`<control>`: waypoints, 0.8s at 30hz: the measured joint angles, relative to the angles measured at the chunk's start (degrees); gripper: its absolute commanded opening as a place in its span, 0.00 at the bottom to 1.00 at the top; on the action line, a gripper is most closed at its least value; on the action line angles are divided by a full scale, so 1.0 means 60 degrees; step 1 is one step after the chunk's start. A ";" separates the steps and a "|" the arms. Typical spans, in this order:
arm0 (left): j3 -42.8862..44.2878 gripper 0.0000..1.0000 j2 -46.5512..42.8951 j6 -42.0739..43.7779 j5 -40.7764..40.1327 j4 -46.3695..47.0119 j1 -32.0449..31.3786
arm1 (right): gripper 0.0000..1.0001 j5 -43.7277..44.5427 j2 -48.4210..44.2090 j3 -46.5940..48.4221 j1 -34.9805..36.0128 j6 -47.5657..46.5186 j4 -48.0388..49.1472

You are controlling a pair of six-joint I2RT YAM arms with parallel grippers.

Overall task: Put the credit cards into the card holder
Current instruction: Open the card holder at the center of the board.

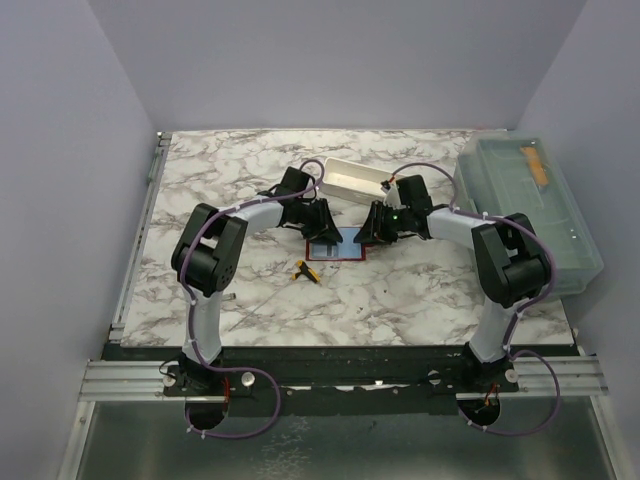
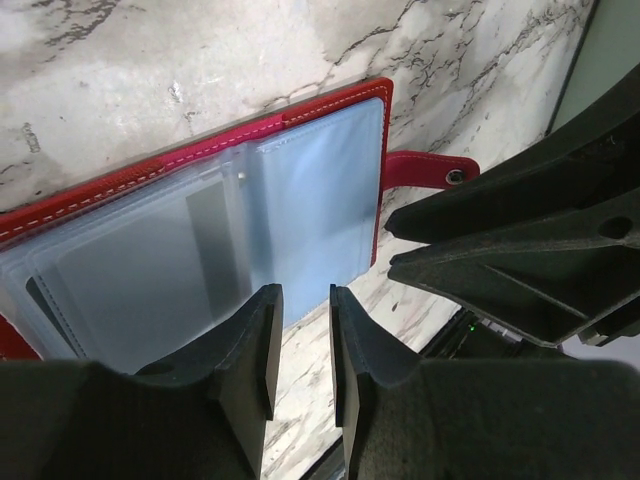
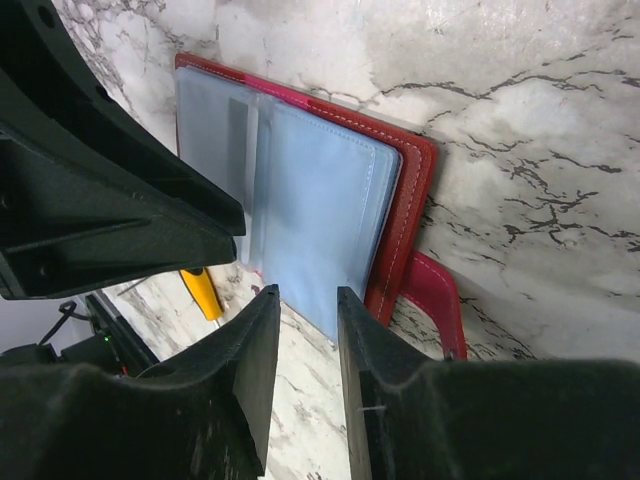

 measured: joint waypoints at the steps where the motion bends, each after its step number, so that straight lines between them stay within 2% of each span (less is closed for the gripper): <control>1: 0.0000 0.30 0.0018 -0.0004 0.0000 0.0000 0.0000 | 0.33 0.0000 0.0018 0.0000 0.0000 0.0011 0.0025; 7: 0.0000 0.30 0.0040 -0.0040 0.0007 0.0004 0.0000 | 0.34 0.0004 0.0124 0.0015 0.0000 0.0044 0.0106; 10: 0.0000 0.37 0.0040 -0.0036 0.0000 0.0004 0.0000 | 0.36 0.0113 0.0229 0.0142 0.0004 -0.0044 -0.0102; 17: -0.0098 0.59 -0.0714 0.0193 -0.0189 -0.0036 0.0146 | 0.55 0.1723 -0.0240 0.1053 0.0051 -0.0871 -0.1690; 24: -0.0219 0.70 -0.2575 0.0543 -0.0546 0.0106 0.0270 | 0.78 0.4430 -0.0918 0.2830 0.0066 -0.1730 -0.3235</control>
